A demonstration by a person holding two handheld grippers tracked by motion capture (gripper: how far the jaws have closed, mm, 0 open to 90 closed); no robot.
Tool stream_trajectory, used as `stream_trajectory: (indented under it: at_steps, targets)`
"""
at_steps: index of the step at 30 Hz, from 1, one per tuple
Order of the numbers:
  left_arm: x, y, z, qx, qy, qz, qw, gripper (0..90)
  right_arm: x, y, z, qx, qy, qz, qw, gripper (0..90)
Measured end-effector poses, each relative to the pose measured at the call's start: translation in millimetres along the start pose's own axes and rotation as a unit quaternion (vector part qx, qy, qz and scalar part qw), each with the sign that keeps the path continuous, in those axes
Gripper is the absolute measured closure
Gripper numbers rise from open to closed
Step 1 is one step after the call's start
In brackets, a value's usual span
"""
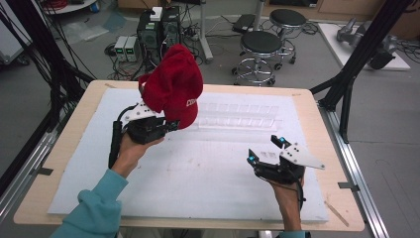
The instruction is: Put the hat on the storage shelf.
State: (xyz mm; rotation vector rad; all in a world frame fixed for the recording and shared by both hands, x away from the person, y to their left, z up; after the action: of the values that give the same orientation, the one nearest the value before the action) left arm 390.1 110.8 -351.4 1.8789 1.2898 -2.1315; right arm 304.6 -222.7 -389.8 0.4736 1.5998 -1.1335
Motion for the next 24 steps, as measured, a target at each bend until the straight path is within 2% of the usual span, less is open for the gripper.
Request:
stream_trajectory:
  at_steps: [3,6,9,11,14,15,19,21,24]
  targets:
    - [-8.0,7.1,-2.3,-0.006,0.017,-0.008,0.9998,85.4,9.1,-6.4,8.4,0.006,0.012,0.001,0.9999,11.8]
    - [-15.7,14.0,-2.2,-0.007,0.014,-0.008,0.9999,85.4,17.3,-10.3,15.3,0.010,0.018,0.001,0.9998,11.7]
    - [-21.5,20.1,-6.0,-0.015,0.031,-0.016,0.9993,85.4,28.1,-14.1,20.1,0.013,0.025,0.001,0.9996,11.7]
    - [-23.1,24.6,-6.3,-0.019,0.021,-0.017,0.9994,85.4,34.9,-15.6,22.1,0.013,0.033,0.000,0.9994,11.6]
    - [-22.9,32.9,-10.1,-0.028,0.022,-0.020,0.9992,85.4,43.6,-16.7,25.9,0.015,0.040,0.001,0.9991,11.6]
    - [-21.8,35.8,-9.7,-0.030,0.010,-0.023,0.9992,85.4,46.7,-16.9,27.2,0.015,0.044,0.000,0.9989,11.6]
    - [-19.9,46.9,-11.6,-0.037,-0.010,-0.026,0.9990,85.4,57.2,-15.7,34.0,0.014,0.057,0.000,0.9982,11.4]
    - [-19.1,50.8,-12.9,-0.039,-0.007,-0.033,0.9987,85.4,61.8,-14.6,37.2,0.013,0.062,0.000,0.9980,11.4]
    - [-19.0,59.1,-12.7,-0.041,-0.016,-0.037,0.9983,85.4,67.7,-13.7,39.0,0.013,0.075,0.001,0.9971,11.4]
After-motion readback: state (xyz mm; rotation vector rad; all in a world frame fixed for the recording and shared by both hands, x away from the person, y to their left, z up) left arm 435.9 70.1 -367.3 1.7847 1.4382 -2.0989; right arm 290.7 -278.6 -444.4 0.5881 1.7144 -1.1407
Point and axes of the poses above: each handheld gripper's, and its own axes: y roughly forward along the jaws, x roughly out of its underside, z roughly to its right, the point moved 5 cm from there along y, roughly forward along the jaws, and after that the axes turned 14 degrees about -z, right-handed, at the moved point
